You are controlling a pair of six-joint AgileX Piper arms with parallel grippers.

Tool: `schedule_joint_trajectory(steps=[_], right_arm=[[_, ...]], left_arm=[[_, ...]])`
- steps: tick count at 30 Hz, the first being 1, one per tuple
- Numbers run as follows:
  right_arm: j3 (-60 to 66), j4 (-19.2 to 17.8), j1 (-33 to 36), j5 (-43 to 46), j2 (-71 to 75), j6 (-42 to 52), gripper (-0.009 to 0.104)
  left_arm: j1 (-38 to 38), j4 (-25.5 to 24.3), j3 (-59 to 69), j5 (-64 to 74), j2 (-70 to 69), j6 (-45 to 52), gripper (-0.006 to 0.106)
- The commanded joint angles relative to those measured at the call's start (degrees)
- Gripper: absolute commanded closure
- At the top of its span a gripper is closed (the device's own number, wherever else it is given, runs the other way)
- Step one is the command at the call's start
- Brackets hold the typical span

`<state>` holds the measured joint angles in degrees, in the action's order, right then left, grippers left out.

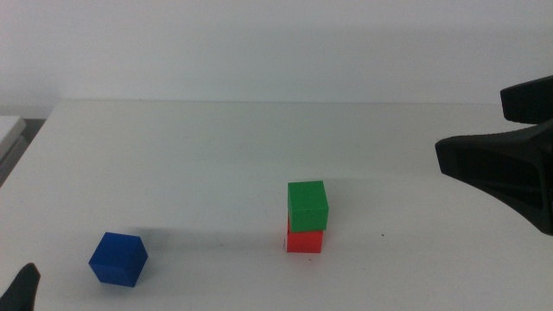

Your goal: Stack red cubes first, then green, then blue cubes in a specific spot.

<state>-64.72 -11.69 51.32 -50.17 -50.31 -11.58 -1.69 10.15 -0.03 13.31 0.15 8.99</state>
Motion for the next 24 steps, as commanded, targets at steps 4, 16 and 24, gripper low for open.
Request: schedule_joint_trajectory(steps=[4,16,24], right_arm=[[0.2,0.0,0.1,0.5,0.2,0.5,0.002],[0.2,0.0,0.1,0.5,0.2,0.5,0.002],[0.2,0.0,0.1,0.5,0.2,0.5,0.002]], left_arm=[[-1.3,-0.2,-11.0,8.3,9.2,0.0,0.007],[-2.2,2.2,-49.7,46.4,55.8,0.5,0.007],[5.1,-0.9,-53.9,41.8,75.8,-5.7,0.007]])
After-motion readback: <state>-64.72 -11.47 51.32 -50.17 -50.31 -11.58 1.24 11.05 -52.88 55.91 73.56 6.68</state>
